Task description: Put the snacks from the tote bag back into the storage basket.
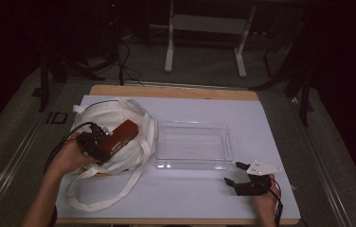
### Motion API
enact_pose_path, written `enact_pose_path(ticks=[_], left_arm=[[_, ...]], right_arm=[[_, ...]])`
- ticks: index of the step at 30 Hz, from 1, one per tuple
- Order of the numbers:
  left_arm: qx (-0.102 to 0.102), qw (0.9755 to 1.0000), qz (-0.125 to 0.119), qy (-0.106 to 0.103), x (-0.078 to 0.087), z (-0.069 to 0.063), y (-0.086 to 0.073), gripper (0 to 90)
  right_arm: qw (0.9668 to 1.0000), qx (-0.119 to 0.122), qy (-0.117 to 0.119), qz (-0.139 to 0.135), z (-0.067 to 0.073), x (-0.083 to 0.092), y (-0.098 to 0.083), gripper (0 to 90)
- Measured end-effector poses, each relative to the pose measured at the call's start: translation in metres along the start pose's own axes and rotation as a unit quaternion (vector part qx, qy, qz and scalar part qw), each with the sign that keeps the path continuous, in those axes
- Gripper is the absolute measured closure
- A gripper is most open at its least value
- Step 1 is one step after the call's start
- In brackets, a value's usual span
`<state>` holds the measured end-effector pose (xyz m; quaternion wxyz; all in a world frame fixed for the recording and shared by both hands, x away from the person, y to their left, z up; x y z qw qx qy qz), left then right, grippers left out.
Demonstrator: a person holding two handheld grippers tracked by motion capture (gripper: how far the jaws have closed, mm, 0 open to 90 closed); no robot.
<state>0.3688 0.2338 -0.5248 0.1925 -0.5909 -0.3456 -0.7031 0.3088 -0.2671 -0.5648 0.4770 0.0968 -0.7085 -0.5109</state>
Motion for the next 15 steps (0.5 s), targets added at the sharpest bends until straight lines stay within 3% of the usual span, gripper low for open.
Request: enact_pose_path(ticks=[12, 15], left_arm=[[-0.006, 0.9984, 0.054, -0.018, -0.0044, 0.0024, 0.0027, 33.1], [-0.007, 0.9982, 0.057, -0.016, -0.0046, 0.0022, 0.0029, 32.4]], right_arm=[[1.0000, 0.000, 0.002, 0.001, 0.0000, -0.0002, 0.0000, 20.4], [1.0000, 0.000, 0.002, 0.001, 0.0000, -0.0001, 0.0000, 20.4]])
Point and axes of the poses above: each handheld gripper's, and its own axes: x roughly backward along the jaws, y roughly out of its top, z roughly to its left, the point moved 5 cm from there along -x, roughly forward along the jaws, and after that the axes turned 1 degree about z, right-handed, at the moved point
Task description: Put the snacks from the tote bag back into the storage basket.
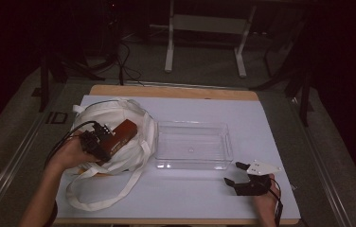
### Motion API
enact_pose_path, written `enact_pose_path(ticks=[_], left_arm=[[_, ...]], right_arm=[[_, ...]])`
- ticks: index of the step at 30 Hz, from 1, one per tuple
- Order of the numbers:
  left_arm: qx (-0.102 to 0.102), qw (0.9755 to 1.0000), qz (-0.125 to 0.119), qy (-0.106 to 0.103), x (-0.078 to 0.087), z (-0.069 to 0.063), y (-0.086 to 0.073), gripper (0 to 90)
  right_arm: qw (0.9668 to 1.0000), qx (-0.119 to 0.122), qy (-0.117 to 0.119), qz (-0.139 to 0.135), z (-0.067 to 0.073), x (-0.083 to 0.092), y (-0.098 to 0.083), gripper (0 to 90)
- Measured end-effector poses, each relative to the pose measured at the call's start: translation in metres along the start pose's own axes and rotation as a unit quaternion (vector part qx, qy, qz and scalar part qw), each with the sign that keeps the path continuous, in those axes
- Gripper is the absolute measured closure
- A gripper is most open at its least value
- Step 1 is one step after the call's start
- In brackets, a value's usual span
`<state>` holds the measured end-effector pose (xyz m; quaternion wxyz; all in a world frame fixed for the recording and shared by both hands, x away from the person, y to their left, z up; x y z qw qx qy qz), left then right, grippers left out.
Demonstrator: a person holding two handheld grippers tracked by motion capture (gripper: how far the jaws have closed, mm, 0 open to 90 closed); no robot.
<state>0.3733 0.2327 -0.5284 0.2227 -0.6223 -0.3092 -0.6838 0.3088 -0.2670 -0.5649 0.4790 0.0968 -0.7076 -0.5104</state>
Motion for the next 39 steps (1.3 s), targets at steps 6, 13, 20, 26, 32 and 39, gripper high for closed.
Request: enact_pose_path(ticks=[6, 13, 20, 26, 32, 39], left_arm=[[0.012, 0.9999, 0.008, -0.003, -0.0001, 0.0026, -0.0018, 30.9], [0.020, 0.9997, 0.015, -0.004, 0.0013, 0.0034, -0.0047, 30.2], [0.017, 0.9991, 0.038, -0.002, -0.0043, 0.0013, -0.0061, 32.0], [0.016, 0.9988, 0.046, -0.009, -0.0068, 0.0013, -0.0052, 35.8], [0.018, 0.9987, 0.047, -0.012, -0.0071, 0.0012, -0.0057, 38.1], [0.010, 0.9989, 0.044, -0.015, -0.0051, 0.0015, -0.0062, 41.0]], right_arm=[[1.0000, 0.001, 0.000, 0.001, 0.0001, -0.0002, 0.0000, 20.4], [1.0000, 0.001, 0.001, 0.002, 0.0003, -0.0005, -0.0001, 20.4], [1.0000, 0.001, 0.000, 0.003, 0.0004, -0.0006, -0.0001, 20.4], [1.0000, 0.000, 0.001, 0.002, 0.0003, -0.0005, -0.0001, 20.4], [1.0000, 0.000, 0.001, 0.002, 0.0003, -0.0003, -0.0001, 20.4], [1.0000, 0.000, 0.001, 0.002, 0.0003, -0.0003, -0.0001, 20.4]])
Point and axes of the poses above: each handheld gripper's, and its own axes: x roughly backward along the jaws, y roughly out of its top, z roughly to its left, the point moved 5 cm from there along -x, roughly forward along the jaws, and after that the axes turned 1 degree about z, right-handed, at the moved point
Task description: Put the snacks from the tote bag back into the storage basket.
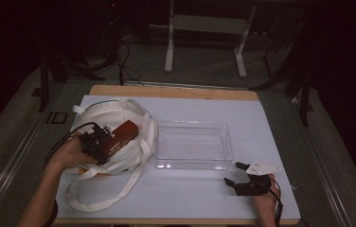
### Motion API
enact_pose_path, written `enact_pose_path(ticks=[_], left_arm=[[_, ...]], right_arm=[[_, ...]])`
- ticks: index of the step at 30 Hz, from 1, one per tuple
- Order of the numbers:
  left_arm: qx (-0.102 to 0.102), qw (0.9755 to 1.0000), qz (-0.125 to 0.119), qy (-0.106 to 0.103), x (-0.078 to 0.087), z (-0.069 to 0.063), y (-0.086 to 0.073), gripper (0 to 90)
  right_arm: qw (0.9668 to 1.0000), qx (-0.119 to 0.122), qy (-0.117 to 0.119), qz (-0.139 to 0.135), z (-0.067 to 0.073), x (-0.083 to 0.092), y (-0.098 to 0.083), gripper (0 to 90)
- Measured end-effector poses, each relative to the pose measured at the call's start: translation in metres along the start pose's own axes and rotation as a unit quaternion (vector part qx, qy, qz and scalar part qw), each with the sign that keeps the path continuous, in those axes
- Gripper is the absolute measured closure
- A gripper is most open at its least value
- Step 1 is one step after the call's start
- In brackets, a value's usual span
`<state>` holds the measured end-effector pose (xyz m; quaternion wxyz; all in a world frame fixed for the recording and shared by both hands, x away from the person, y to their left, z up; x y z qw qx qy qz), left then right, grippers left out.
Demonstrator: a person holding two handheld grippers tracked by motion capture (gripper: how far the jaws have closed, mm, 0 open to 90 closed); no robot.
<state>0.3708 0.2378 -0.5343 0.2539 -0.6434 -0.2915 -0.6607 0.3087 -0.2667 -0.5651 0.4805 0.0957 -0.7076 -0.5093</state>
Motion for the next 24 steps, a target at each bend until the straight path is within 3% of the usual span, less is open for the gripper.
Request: enact_pose_path(ticks=[6, 11, 24], left_arm=[[-0.004, 0.9999, -0.011, 0.010, 0.003, 0.001, -0.001, 41.9], [-0.001, 0.9998, -0.020, 0.004, 0.005, 0.003, -0.003, 42.7], [-0.008, 0.9986, -0.051, 0.014, 0.020, 0.002, -0.003, 43.2]], right_arm=[[1.0000, 0.001, 0.000, 0.000, 0.000, 0.000, 0.000, 20.4], [1.0000, 0.001, 0.000, 0.000, 0.000, 0.000, 0.000, 20.4], [1.0000, 0.001, -0.001, -0.001, 0.000, 0.000, 0.000, 20.4]])
Point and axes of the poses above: each handheld gripper's, and its own axes: x roughly backward along the jaws, y roughly out of its top, z roughly to its left, the point moved 5 cm from there along -x, roughly forward along the jaws, and after that the axes turned 1 degree about z, right-handed, at the moved point
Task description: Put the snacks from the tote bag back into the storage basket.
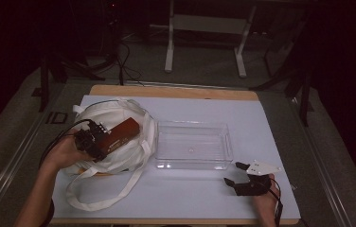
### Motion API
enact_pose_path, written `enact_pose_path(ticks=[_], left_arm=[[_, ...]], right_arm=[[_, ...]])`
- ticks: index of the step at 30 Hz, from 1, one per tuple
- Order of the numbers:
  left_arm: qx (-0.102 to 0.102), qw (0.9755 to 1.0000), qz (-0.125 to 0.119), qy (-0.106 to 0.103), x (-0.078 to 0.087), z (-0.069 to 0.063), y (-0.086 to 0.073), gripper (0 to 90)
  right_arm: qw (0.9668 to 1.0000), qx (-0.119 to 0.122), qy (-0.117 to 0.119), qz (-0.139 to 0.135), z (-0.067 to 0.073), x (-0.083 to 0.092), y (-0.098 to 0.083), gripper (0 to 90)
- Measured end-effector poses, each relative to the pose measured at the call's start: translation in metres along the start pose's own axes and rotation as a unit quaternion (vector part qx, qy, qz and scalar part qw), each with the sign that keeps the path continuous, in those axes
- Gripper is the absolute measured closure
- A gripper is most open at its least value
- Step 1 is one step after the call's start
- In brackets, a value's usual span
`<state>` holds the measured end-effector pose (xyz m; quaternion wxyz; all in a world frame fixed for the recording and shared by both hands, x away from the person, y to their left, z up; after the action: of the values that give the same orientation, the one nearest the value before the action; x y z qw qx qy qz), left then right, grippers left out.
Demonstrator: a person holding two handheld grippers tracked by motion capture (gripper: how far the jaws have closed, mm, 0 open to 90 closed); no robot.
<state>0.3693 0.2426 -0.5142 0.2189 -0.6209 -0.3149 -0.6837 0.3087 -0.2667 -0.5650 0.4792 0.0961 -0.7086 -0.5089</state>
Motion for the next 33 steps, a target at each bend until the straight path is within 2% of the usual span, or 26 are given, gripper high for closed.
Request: enact_pose_path(ticks=[3, 5, 7, 11, 14, 18, 23, 27, 28, 33], left_arm=[[0.001, 0.9999, -0.010, -0.003, 0.004, 0.001, 0.000, 43.2], [0.011, 0.9994, -0.028, -0.015, 0.008, 0.004, -0.001, 43.2], [0.014, 0.9990, -0.039, -0.019, 0.011, 0.005, -0.003, 43.3], [0.018, 0.9982, -0.053, -0.020, 0.016, 0.008, -0.005, 43.3], [0.024, 0.9975, -0.065, -0.013, 0.018, 0.010, -0.006, 43.2], [0.021, 0.9963, -0.082, -0.014, 0.022, 0.010, -0.008, 43.3], [0.007, 0.9937, -0.112, -0.009, 0.028, 0.009, -0.008, 43.3], [-0.004, 0.9922, -0.124, -0.004, 0.032, 0.007, -0.006, 43.4], [-0.015, 0.9908, -0.134, 0.004, 0.034, 0.006, -0.005, 43.4], [-0.047, 0.9854, -0.163, 0.003, 0.039, -0.001, -0.001, 43.3]], right_arm=[[1.0000, 0.000, 0.000, 0.000, 0.000, 0.000, 0.000, 20.4], [1.0000, 0.000, 0.000, 0.000, 0.000, 0.000, 0.000, 20.4], [1.0000, 0.000, 0.000, 0.000, 0.000, 0.000, 0.000, 20.4], [1.0000, 0.001, 0.000, 0.000, 0.000, 0.000, 0.000, 20.4], [1.0000, 0.001, 0.000, 0.000, 0.000, 0.000, 0.000, 20.4], [1.0000, 0.001, -0.001, 0.000, 0.000, 0.000, 0.000, 20.4], [1.0000, 0.001, -0.001, 0.000, 0.000, 0.000, 0.000, 20.4], [1.0000, 0.001, -0.001, 0.001, 0.000, 0.000, 0.000, 20.4], [1.0000, 0.001, -0.001, 0.001, 0.000, 0.000, 0.000, 20.4], [1.0000, 0.000, 0.000, 0.000, 0.000, 0.000, 0.000, 20.4]])
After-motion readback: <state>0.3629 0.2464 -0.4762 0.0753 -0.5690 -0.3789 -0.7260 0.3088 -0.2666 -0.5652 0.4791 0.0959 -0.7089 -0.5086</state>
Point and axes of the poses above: each handheld gripper's, and its own axes: x roughly backward along the jaws, y roughly out of its top, z roughly to its left, the point moved 5 cm from there along -x, roughly forward along the jaws, and after that the axes turned 1 degree about z, right-handed, at the moved point
